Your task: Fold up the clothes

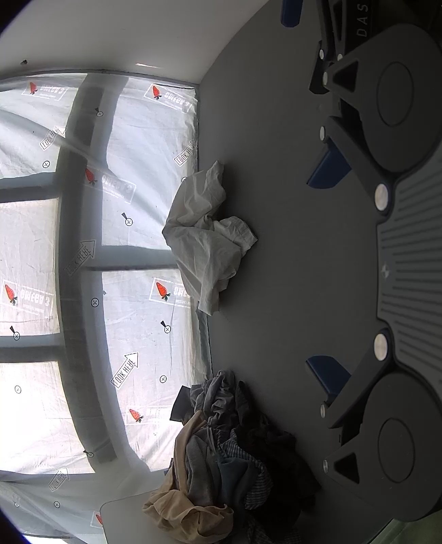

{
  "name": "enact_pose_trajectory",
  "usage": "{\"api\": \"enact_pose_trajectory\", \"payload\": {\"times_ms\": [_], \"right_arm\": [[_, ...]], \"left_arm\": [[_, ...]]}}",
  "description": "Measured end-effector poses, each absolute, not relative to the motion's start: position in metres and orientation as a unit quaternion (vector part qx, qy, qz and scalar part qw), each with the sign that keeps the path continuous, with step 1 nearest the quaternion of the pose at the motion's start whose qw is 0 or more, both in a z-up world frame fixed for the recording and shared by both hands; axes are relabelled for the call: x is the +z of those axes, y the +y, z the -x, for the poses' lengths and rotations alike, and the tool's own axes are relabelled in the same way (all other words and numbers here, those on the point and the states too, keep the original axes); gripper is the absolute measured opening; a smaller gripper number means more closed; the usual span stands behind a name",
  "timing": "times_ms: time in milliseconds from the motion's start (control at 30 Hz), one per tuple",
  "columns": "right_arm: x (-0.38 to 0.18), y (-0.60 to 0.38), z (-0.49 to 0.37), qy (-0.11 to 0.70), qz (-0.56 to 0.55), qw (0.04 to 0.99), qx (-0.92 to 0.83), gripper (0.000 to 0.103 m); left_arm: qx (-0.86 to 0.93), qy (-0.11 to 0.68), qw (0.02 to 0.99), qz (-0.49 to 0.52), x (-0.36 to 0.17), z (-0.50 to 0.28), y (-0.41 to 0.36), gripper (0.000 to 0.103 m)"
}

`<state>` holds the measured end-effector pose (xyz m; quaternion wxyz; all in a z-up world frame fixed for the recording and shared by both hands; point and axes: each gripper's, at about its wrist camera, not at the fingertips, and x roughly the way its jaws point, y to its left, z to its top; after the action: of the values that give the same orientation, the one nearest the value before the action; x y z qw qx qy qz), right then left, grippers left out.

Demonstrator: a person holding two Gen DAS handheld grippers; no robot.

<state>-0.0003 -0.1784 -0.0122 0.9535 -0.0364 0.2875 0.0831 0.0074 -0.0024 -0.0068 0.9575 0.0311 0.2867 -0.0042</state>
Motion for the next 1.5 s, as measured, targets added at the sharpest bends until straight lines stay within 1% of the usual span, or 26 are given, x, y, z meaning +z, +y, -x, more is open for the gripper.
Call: {"api": "enact_pose_trajectory", "payload": {"times_ms": [367, 600, 767, 933, 1133, 1300, 1500], "right_arm": [[-0.017, -0.186, -0.012, 0.289, 0.022, 0.954, 0.081, 0.103], [-0.028, -0.208, -0.031, 0.298, -0.003, 0.95, 0.095, 0.103], [-0.036, -0.225, -0.063, 0.313, -0.004, 0.945, 0.095, 0.103], [-0.045, -0.237, -0.105, 0.323, 0.018, 0.939, 0.112, 0.103], [-0.038, -0.258, -0.159, 0.327, 0.031, 0.937, 0.117, 0.103], [-0.049, -0.277, -0.207, 0.337, 0.048, 0.936, 0.095, 0.103], [-0.071, -0.278, -0.24, 0.357, 0.084, 0.927, 0.073, 0.103]], "left_arm": [[-0.002, 0.297, 0.954, -0.031, -0.012, -0.016, -0.012, 0.103], [-0.011, 0.304, 0.953, -0.016, -0.021, -0.037, -0.032, 0.103], [0.001, 0.309, 0.951, -0.007, -0.027, -0.064, -0.05, 0.103], [0.021, 0.33, 0.943, 0.028, -0.032, -0.101, -0.066, 0.103], [0.054, 0.354, 0.933, 0.032, -0.022, -0.152, -0.091, 0.103], [0.062, 0.38, 0.919, 0.078, -0.028, -0.185, -0.101, 0.103], [0.057, 0.415, 0.9, 0.123, -0.048, -0.211, -0.091, 0.103]]}}
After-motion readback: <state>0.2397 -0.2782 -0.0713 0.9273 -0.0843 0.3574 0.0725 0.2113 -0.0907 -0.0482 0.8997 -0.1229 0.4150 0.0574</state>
